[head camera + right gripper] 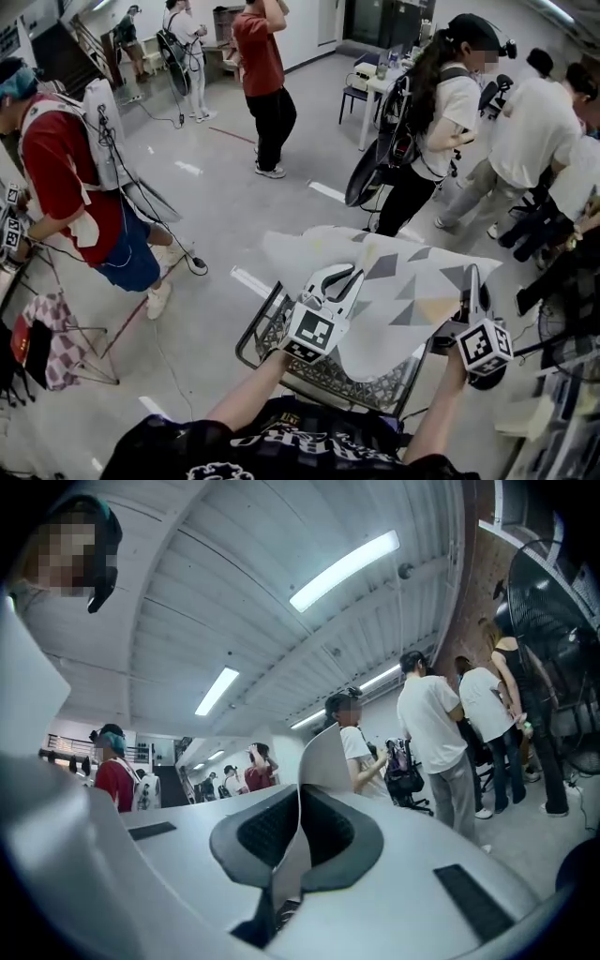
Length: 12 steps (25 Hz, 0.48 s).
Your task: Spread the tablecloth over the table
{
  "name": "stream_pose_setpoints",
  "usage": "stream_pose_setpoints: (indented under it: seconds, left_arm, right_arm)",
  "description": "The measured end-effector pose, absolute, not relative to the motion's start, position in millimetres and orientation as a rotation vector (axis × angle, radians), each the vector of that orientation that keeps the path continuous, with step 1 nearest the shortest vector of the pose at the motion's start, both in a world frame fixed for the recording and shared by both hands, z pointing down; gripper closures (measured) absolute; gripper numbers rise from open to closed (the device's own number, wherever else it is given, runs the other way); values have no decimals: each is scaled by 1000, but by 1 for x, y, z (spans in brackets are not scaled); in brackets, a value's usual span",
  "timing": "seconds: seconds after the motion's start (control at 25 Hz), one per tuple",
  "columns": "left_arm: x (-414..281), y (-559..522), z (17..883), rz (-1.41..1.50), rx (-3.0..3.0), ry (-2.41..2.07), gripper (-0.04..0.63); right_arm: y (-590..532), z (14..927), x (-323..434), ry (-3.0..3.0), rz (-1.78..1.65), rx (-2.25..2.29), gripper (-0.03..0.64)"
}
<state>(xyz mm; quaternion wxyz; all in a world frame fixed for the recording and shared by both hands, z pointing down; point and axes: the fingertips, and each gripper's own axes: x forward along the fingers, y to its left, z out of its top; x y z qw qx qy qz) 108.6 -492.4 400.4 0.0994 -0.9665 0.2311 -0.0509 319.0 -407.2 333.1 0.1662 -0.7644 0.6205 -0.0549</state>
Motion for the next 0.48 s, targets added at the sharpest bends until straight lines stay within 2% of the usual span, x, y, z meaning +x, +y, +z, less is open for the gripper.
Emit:
stream_pose_setpoints:
  seconds: [0.48]
  left_arm:
    - [154, -446, 402, -180, -2885, 597, 552]
  right_arm:
    - [-308, 357, 413, 1488, -198, -2269, 598]
